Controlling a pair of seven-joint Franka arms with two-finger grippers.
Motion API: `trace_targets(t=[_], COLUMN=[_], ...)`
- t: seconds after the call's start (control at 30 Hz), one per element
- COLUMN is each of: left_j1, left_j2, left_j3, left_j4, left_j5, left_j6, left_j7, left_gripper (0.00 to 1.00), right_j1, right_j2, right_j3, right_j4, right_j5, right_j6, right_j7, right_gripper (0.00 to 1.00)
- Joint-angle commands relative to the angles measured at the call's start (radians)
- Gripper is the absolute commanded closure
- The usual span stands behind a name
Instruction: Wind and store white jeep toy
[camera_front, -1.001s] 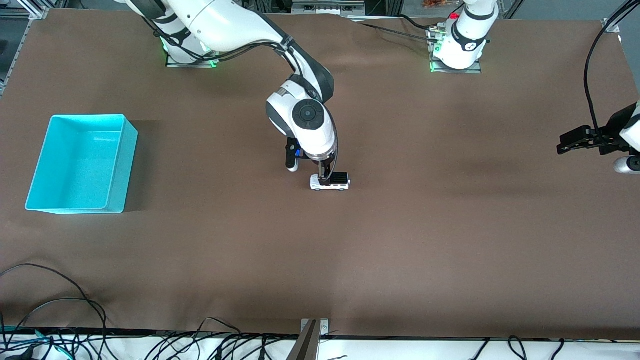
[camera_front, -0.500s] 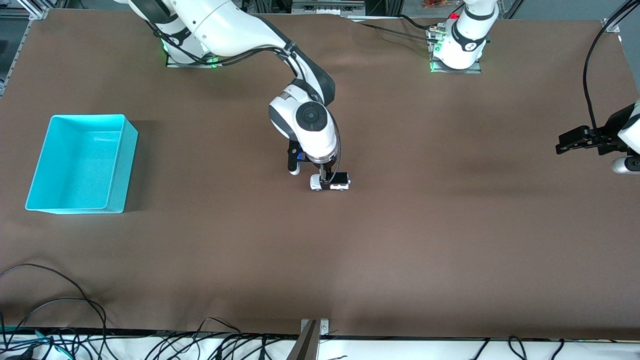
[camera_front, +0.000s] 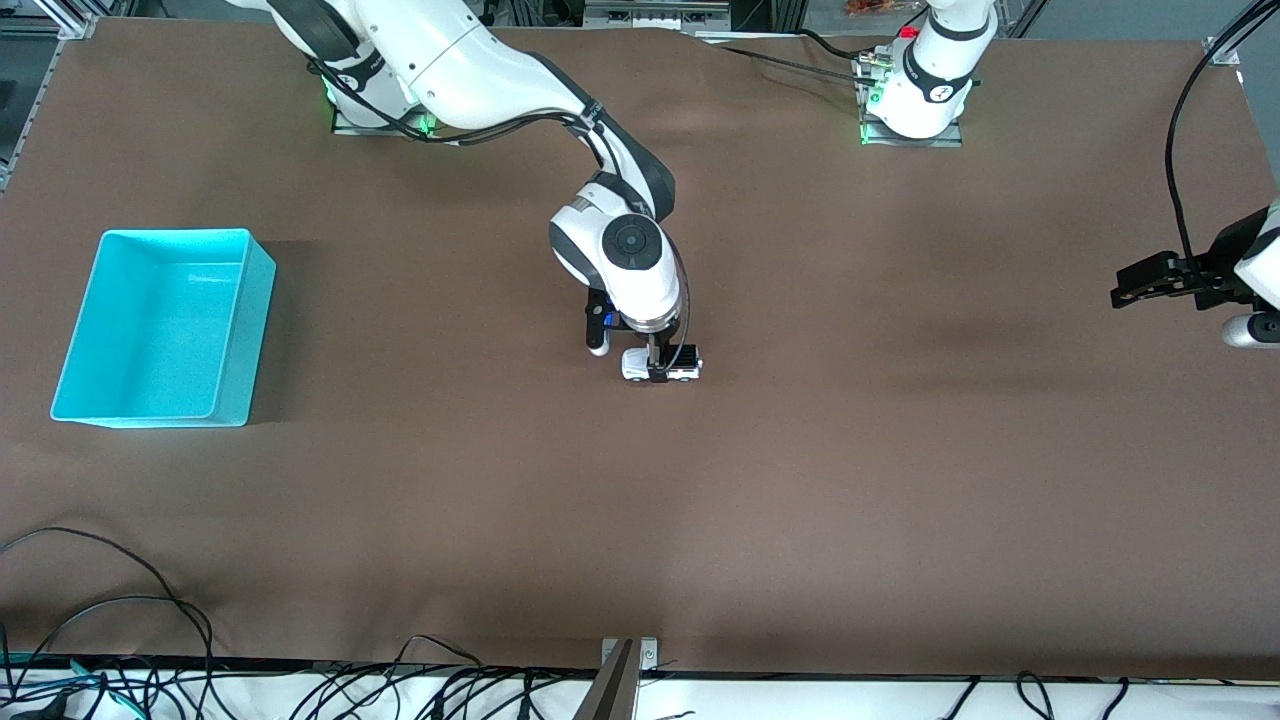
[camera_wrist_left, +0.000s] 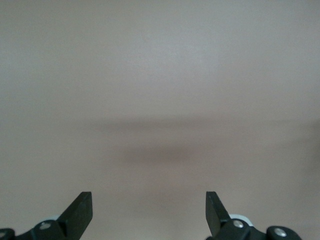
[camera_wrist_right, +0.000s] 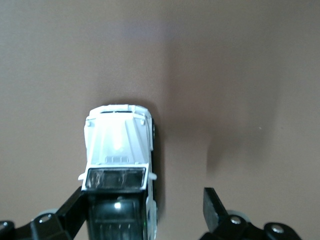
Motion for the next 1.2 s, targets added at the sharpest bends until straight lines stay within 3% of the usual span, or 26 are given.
trace_targets(t=[0.0,0.3,0.33,0.43,0.5,0.63,1.17], left_j1=[0.003,0.003,0.003,0.003,0.003,0.003,0.001], left_j2=[-0.022,-0.022,-0.021,-0.021,-0.021,-0.021,-0.024], left_j3=[0.003,0.003,0.003,0.003,0.003,0.003,0.000], left_j4=[-0.019,-0.019,-0.019,-0.019,-0.019,-0.019,-0.018], left_j5=[-0.022,-0.022,-0.022,-0.022,-0.022,-0.022,-0.020], left_j6=[-0.006,-0.006,-0.004,-0.006,-0.006,-0.006,-0.004], left_j7=[0.028,0.028,0.029,0.029,0.029,0.029,0.028], left_gripper=[0.00,0.00,0.00,0.00,0.00,0.00,0.00], right_j1=[0.024,0.042,0.049,0.050,0.050,0.049,0.041], right_j2=[0.045,0.049,0.049,0.049,0.049,0.049,0.013], right_j3=[-0.023,-0.041,-0.044,-0.046,-0.047,-0.052,-0.054], right_j4=[0.054,0.052,0.052,0.052,0.052,0.052,0.052], right_j5=[-0.026,-0.038,-0.042,-0.043,-0.044,-0.044,-0.039], right_j6=[0.011,0.013,0.013,0.013,0.014,0.031,-0.007], right_j7=[0.029,0.028,0.028,0.028,0.026,0.026,0.022], right_gripper=[0.00,0.03,0.16,0.69,0.84,1.00,1.00])
